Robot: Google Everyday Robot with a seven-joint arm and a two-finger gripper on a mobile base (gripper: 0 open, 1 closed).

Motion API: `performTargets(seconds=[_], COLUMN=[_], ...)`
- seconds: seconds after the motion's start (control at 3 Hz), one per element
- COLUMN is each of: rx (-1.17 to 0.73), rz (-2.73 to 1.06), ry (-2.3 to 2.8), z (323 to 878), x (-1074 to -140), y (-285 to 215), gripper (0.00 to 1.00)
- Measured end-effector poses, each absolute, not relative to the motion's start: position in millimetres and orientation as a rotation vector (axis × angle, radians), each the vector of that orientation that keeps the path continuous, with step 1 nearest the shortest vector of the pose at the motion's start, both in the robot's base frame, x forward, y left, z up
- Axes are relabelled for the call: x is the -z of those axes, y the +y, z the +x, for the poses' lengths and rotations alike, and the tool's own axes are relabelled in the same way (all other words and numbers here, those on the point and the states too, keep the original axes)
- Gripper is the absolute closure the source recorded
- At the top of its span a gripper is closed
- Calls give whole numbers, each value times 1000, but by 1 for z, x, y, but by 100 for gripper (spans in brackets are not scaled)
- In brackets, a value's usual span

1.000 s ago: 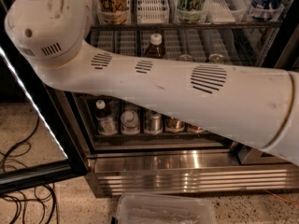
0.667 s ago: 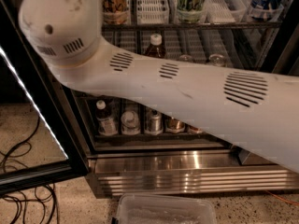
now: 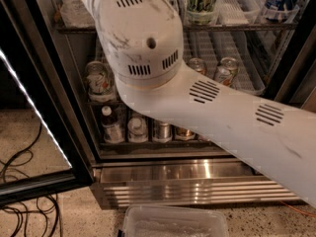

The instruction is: Pick water bottle from top shelf of fridge

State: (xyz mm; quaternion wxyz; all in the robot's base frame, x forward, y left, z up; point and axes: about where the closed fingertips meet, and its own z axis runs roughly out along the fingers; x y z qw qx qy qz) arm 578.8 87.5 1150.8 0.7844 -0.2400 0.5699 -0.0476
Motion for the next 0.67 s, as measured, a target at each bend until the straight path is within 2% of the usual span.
performTargets(seconds=[0.67], rx=[68], rz=[-585], ry=[1233], z=[569], x=[-1142], y=[95], gripper=[100])
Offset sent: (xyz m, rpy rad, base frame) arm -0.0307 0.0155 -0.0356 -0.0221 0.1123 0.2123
